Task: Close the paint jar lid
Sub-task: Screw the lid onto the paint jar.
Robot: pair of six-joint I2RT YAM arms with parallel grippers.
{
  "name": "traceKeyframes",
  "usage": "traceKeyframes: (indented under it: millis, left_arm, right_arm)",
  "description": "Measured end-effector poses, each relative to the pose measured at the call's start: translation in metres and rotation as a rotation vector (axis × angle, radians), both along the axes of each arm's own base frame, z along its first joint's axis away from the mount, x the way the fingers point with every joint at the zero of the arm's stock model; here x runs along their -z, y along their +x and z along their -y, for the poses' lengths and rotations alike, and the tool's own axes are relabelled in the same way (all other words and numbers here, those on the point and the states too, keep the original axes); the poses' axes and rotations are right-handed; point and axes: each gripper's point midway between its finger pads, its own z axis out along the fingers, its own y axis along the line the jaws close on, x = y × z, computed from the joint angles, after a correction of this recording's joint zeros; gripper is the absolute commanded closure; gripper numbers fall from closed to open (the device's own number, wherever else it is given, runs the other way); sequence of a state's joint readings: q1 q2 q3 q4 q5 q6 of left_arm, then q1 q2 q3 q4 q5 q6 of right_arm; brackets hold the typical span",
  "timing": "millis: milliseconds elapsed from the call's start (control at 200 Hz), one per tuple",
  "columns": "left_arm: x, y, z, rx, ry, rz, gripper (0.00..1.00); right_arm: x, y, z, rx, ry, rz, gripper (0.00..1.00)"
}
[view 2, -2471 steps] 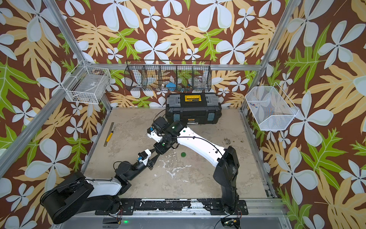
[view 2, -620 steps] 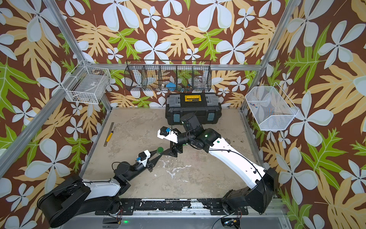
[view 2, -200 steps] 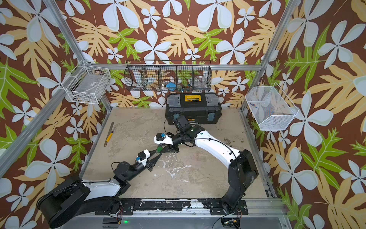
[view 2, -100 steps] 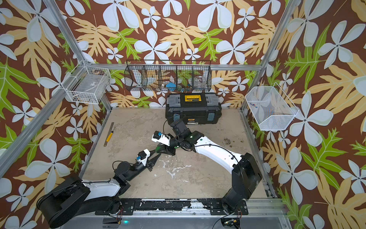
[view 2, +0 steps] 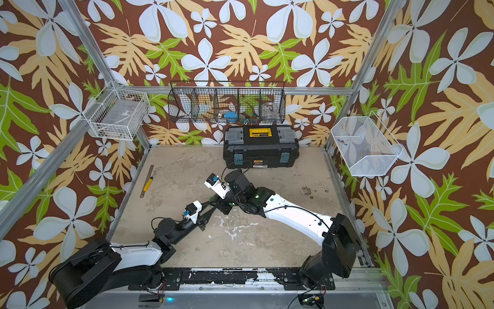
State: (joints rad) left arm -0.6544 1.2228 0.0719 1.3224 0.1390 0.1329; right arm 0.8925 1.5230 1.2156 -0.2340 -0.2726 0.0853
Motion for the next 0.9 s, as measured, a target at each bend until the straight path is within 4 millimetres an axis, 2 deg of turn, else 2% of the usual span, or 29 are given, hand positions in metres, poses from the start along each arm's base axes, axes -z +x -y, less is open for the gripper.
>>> traceKeyframes:
  millis: [220,701,901]
  left_arm:
    - [-0.0015,-0.0004,0.0002,0.003,-0.003,0.005,0.78]
    - [-0.0047,0.0008,-0.0016,-0.011,-0.012,0.015,0.78]
    - [-0.0054,0.0008,-0.0017,-0.011,-0.014,0.017,0.78]
  right_arm:
    - [-0.0013,-0.0031,-0.0009,0.132,-0.002,-0.006,0.8]
    - [-0.005,-0.0016,-0.0042,0.284,0.008,-0.04,0.76]
    - [-0.0065,-0.0016,-0.0043,0.33,0.015,-0.061,0.65]
